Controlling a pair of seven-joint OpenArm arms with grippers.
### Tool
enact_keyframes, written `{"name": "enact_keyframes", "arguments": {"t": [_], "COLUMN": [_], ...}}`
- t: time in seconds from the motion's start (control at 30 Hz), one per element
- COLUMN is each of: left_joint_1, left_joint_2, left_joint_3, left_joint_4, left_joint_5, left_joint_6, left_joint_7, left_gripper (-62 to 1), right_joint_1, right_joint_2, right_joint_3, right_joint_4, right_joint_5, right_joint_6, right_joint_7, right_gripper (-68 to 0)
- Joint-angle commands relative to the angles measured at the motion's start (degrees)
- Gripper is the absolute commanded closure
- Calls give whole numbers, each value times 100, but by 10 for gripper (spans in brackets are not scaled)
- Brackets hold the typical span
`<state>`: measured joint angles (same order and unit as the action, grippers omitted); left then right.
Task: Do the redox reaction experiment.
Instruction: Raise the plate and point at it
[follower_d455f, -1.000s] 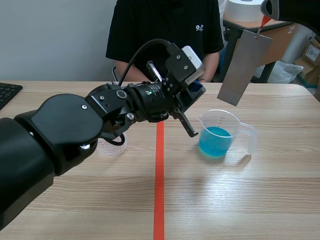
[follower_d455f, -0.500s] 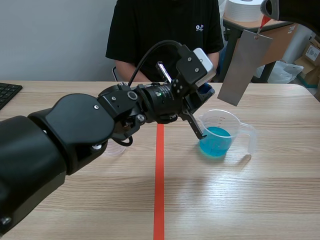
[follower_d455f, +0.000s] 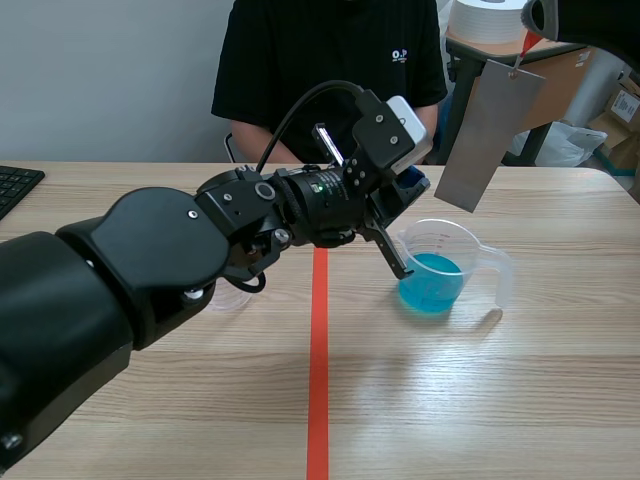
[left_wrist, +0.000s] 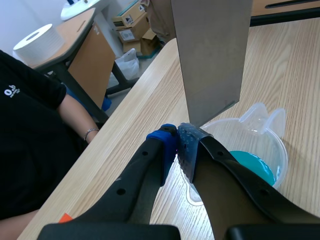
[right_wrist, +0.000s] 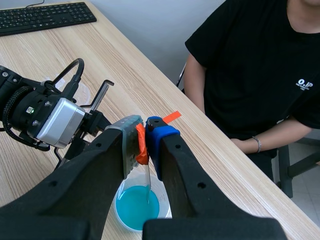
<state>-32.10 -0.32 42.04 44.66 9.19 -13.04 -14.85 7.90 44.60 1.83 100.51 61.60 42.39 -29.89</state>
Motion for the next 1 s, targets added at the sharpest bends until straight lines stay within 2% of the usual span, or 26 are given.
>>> {"name": "enact_keyframes", "arguments": {"t": [0.0, 0.7, 0.83, 0.97], "left_joint_1": [-127, -122, -13, 306], "left_joint_2": [59, 26, -184, -660], "left_joint_3": [-11, -11, -11, -26], "left_joint_4": [66, 66, 103, 437], "left_joint_5": [-31, -35, -37, -55], "left_joint_6": [50, 50, 120, 293], "left_joint_7": [-76, -85, -334, -372], "left_gripper": [-47, -47, -47, -47], "right_joint_1": [114, 114, 114, 111], "right_joint_2": [76, 76, 76, 76], "right_joint_3": [83, 79, 79, 79], "right_joint_4": [70, 70, 68, 68], "right_joint_5": [101, 13, 13, 13], "right_joint_6": [33, 33, 33, 33], "right_joint_7": [105, 103, 105, 105], "right_gripper": [-15, -15, -15, -15]}}
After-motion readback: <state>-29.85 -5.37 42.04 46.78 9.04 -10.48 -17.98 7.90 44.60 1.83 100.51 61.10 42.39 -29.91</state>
